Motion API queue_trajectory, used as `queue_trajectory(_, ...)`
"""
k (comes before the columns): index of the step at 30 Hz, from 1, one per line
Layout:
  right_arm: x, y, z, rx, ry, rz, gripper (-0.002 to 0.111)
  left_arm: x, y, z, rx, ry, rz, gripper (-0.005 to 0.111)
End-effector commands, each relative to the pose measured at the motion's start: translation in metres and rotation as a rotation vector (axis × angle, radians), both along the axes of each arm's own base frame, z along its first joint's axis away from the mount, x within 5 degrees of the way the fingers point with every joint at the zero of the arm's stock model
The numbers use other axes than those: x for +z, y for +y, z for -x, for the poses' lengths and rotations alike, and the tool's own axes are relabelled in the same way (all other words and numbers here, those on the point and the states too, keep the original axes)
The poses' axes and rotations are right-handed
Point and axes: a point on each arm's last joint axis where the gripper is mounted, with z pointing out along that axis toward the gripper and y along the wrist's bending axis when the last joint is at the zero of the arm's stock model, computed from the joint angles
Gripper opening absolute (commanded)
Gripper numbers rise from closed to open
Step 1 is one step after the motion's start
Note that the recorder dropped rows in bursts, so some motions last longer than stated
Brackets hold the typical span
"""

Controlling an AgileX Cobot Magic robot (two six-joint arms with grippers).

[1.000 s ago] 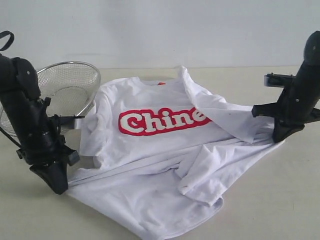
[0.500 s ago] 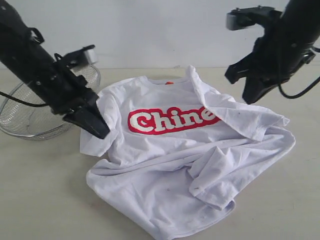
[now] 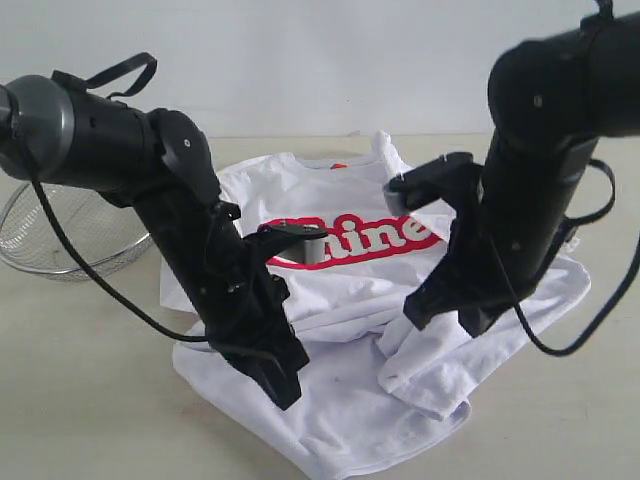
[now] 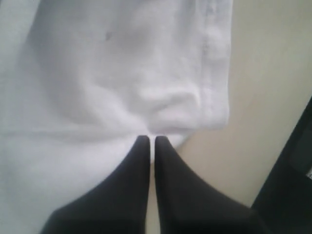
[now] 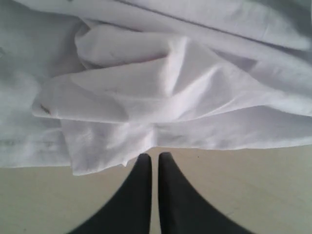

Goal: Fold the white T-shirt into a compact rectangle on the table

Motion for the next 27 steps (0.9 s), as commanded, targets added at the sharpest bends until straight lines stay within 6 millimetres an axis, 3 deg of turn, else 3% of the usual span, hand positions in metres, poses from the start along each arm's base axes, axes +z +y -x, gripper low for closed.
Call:
queue_trajectory(1, -0.020, -0.002, 0.008, -0.017, -0.043, -0.020, 0.000, -0.011, -0.004, -0.003, 0.063, -0.010, -0.011, 0.004)
queue_trajectory(9, -0.039, 0.001, 0.000, -0.049, -0.090, -0.045, 0.000, -0.037, -0.007, -0.004, 0.129, 0.060, -0.047, 0.004)
queue_trajectory(18, -0.076, 0.003, -0.005, -0.057, -0.005, -0.011, 0.000, -0.053, 0.009, -0.002, 0.107, 0.085, -0.245, 0.004)
queue_trajectory(27, -0.103, -0.009, 0.007, -0.076, 0.175, 0.150, 0.000, -0.065, 0.026, 0.013, 0.065, 0.126, -0.353, 0.004)
